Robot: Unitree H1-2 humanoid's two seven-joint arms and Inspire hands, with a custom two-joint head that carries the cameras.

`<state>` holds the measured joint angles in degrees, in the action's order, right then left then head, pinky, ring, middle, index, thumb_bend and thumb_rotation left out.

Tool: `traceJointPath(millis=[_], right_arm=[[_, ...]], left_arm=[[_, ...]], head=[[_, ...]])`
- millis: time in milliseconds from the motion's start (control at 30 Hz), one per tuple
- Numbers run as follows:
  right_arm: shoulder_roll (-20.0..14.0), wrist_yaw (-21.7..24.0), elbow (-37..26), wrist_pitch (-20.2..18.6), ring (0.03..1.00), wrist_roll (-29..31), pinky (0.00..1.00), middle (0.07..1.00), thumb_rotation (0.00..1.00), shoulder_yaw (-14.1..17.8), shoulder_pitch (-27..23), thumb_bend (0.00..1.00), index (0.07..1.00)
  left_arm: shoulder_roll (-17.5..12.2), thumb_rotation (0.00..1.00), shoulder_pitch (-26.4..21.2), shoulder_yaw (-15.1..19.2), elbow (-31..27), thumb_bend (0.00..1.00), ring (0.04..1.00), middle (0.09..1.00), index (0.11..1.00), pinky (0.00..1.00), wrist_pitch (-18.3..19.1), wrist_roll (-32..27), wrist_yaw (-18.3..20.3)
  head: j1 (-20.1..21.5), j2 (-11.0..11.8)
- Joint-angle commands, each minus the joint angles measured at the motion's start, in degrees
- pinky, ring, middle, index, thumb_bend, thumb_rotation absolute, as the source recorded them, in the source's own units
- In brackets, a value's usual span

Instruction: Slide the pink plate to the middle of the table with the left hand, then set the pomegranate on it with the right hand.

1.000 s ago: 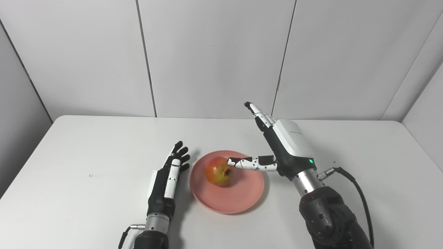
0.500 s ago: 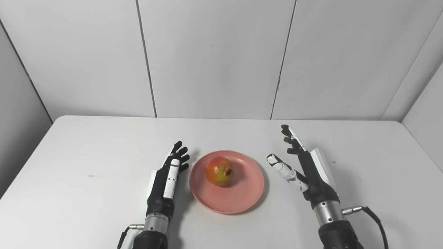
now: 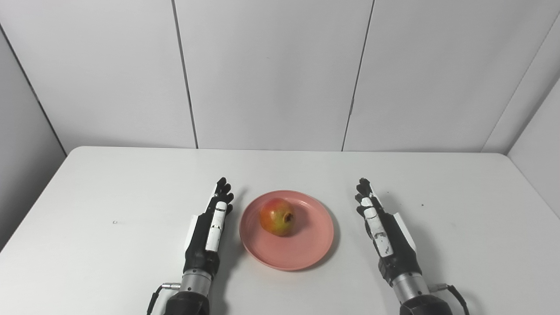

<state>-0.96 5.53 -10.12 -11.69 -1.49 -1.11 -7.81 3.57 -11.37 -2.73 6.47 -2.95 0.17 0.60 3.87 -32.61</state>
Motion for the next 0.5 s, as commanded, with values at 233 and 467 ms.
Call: traceJointPath(millis=[233,467], right_arm=[[-0.5,0.1,0.0,2.4,1.0,1.7,1.0,1.0,1.0,-0.1,0.1,0.4,1.0],[-0.4,0.1,0.3,3.8,1.0,2.4,1.0,1.0,1.0,-0.1,0.3,0.36,1.0]], left_arm=[[-1.2,1.0,0.2,-1.8,-4.8,0.48,1.0,1.0,1.0,1.0,-0.6,2.6,0.5],[-1.3,1.0,0.6,-2.0,-5.5,0.46,1.0,1.0,1.0,1.0,-0.3,2.1,0.7]], head=[[0.2,0.5],[0.0,0.6]])
